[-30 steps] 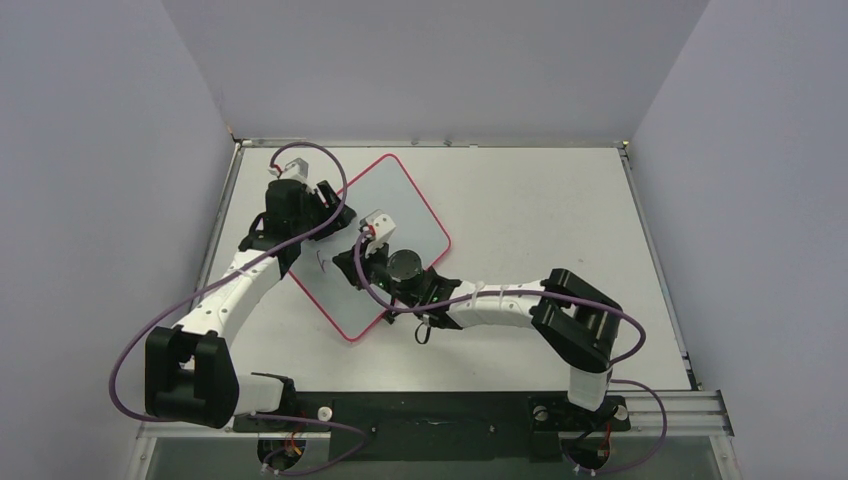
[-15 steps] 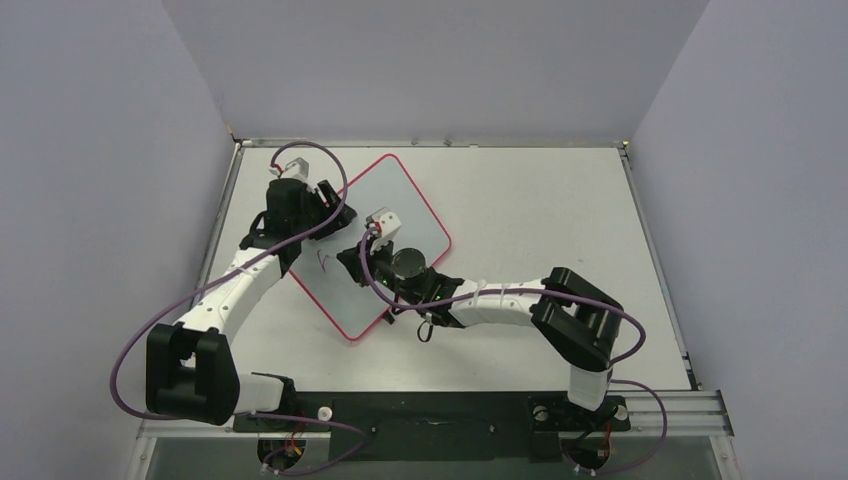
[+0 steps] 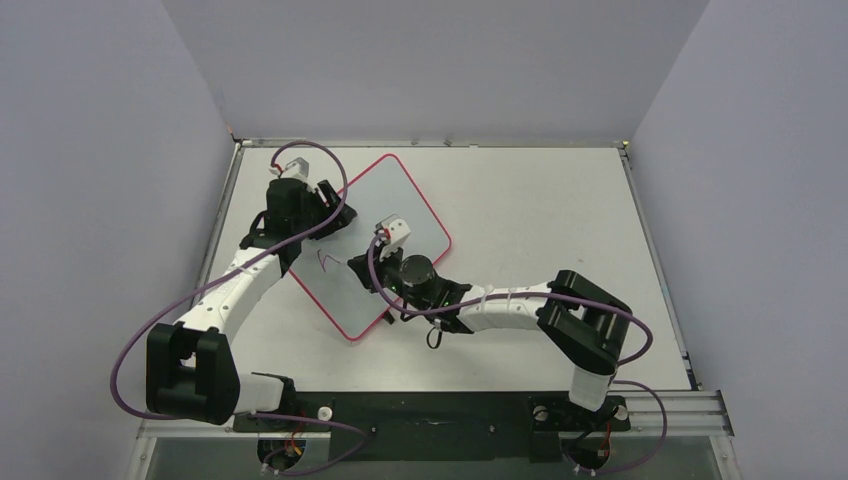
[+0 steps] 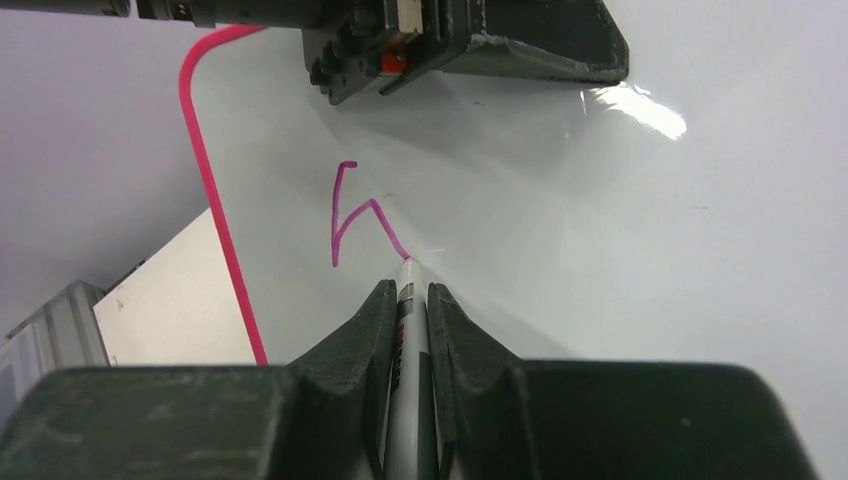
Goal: Write a sentence on the whiteboard
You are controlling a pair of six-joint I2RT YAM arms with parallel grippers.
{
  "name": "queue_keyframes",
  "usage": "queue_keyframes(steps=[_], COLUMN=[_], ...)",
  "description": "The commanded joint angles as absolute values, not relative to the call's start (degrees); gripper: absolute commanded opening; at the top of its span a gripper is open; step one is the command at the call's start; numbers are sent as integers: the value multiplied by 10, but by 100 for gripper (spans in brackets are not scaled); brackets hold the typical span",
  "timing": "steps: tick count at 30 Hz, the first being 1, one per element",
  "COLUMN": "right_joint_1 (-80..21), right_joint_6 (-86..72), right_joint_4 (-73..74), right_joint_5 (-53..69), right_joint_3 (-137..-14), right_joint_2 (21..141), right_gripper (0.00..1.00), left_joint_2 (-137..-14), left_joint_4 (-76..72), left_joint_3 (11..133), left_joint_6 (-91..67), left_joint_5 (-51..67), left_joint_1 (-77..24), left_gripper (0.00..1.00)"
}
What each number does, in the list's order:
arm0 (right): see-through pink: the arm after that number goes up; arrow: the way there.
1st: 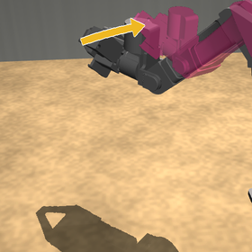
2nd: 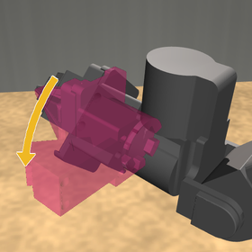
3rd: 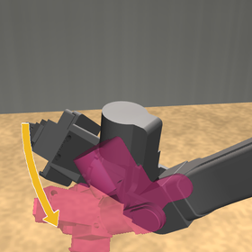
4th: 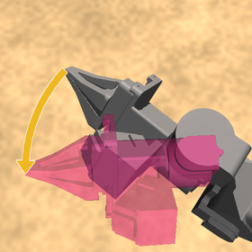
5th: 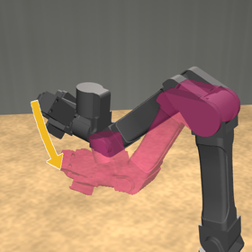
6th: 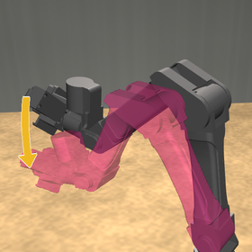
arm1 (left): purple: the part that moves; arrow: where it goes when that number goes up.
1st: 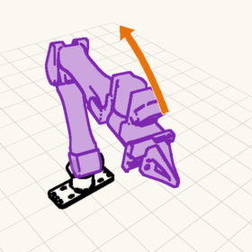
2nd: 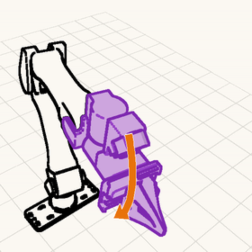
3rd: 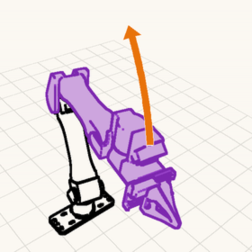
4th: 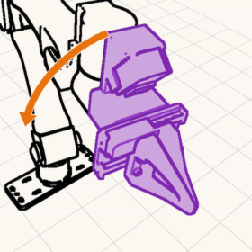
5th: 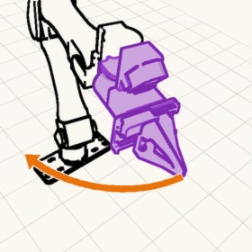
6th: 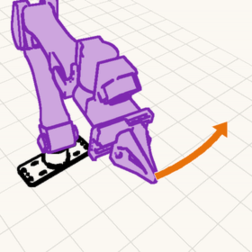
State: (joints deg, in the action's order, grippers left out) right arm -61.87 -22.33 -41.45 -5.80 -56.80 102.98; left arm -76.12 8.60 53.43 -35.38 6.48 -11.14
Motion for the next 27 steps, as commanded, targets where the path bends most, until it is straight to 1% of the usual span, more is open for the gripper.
queue_keyframes(steps=[1,11,27], right_joint_1=[-616,-620,-594], right_joint_6=[-217,-203,-203], right_joint_4=[-368,-367,-345], right_joint_5=[-87,-89,-85], right_joint_3=[-545,-556,-619], right_joint_2=[1005,933,984], right_gripper=[0,0,0], left_joint_2=[-756,-758,-757], left_joint_4=[77,77,74], left_joint_3=[569,569,566], left_joint_6=[-321,-320,-322], left_joint_5=[50,53,65], left_joint_1=[-114,-114,-115], left_gripper=[46,46,46])
